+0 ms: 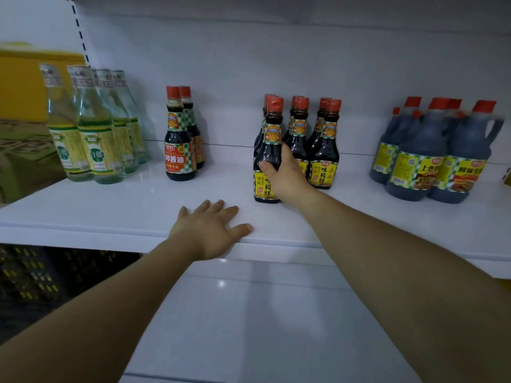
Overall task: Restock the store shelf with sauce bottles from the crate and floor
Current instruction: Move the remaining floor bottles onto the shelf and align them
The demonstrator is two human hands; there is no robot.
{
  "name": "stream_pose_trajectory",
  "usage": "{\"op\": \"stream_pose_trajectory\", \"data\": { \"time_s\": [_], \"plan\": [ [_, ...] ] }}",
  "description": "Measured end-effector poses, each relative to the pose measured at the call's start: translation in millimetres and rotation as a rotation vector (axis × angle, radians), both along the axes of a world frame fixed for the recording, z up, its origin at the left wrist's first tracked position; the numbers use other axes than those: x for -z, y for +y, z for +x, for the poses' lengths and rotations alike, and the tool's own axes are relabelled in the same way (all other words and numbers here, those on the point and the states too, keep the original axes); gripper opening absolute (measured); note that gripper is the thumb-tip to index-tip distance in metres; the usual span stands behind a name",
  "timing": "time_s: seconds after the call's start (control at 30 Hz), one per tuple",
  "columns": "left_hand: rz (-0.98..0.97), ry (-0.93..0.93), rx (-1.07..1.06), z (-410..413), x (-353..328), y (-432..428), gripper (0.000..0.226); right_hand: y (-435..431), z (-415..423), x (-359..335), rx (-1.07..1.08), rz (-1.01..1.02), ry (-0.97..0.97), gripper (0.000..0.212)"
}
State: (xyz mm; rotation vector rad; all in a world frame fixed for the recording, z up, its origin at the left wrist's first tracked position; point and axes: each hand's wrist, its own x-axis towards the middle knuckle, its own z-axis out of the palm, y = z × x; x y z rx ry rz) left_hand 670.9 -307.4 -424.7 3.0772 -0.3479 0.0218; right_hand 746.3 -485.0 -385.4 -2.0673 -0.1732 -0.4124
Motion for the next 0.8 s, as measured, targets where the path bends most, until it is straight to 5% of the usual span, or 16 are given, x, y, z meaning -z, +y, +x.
{"op": "stream_pose_trajectory", "data": {
  "time_s": [0.5, 0.8],
  "plan": [
    [0.003, -0.015, 0.006, 1.1, 1.9, 0.8, 0.072, -4.3, 36.4, 5.5, 0.007, -0.043, 0.043, 0.063],
    [-0.048, 0.103, 0.062, -16.3, -12.4, 16.8, 0.068, -2.0, 1.7, -20.4, 0.11, -0.276, 0.161, 0.085]
  ]
}}
